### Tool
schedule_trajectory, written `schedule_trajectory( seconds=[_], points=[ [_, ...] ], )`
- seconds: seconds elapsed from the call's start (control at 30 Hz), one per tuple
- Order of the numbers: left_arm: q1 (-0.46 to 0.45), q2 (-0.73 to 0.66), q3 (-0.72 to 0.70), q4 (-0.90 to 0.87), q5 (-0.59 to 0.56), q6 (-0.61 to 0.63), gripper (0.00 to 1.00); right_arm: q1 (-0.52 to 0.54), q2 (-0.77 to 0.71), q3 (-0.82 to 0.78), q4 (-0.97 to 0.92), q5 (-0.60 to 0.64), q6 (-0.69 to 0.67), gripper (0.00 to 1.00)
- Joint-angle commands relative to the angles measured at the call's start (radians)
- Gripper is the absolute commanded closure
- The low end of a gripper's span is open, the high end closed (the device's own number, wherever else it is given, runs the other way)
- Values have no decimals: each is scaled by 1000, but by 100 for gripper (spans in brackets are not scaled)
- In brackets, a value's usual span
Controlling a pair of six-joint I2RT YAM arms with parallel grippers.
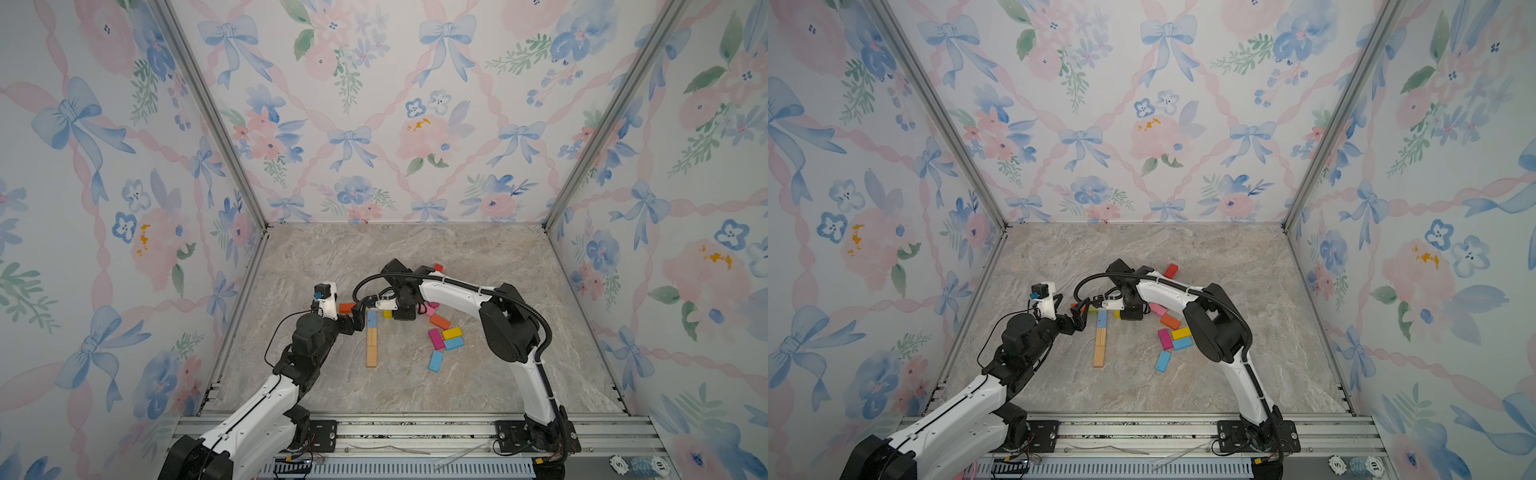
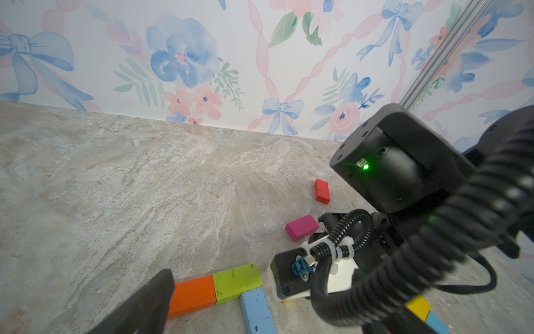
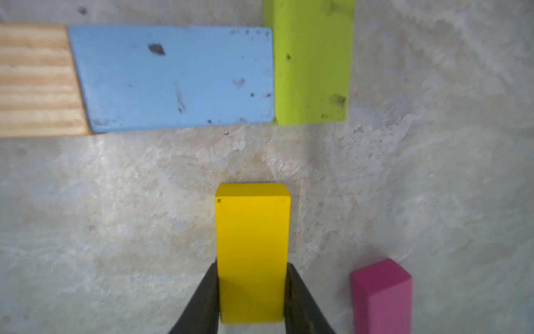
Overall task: Assemble the number 7 with building blocks
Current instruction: Adjust the building block at the center of the board.
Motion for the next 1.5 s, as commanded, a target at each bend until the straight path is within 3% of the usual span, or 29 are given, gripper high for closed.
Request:
schedule_trajectory(
  seconds=[0.0,0.3,1.0,1.07,1.13,1.2,1.23,1.27,1.47],
  points=[
    [12,11,20,6,18,-10,2,-19,88,42,-61,42,-69,64],
    [27,17,18,4,20,-25,2,-60,136,114,-110,21,-72,64],
    [42,17,16,7,31,-36,2,-53,68,-14,-104,-43,-65,62],
    [42,17,15,8,30,-36,2,-54,74,-3,-110,-53,-58,56],
    [43,18,16,8,31,-38,2,-56,76,-1,-109,-50,-56,43],
    [42,19,16,7,31,-37,2,-61,73,-5,-99,-48,-50,25],
    [42,20,16,10,29,-38,2,-64,72,-6,-98,-49,-46,7],
    [42,20,17,9,32,-38,2,-68,69,-5,-96,-52,-41,3],
    [44,20,16,11,32,-38,2,-76,-36,-81,23,-98,6,3]
  ],
)
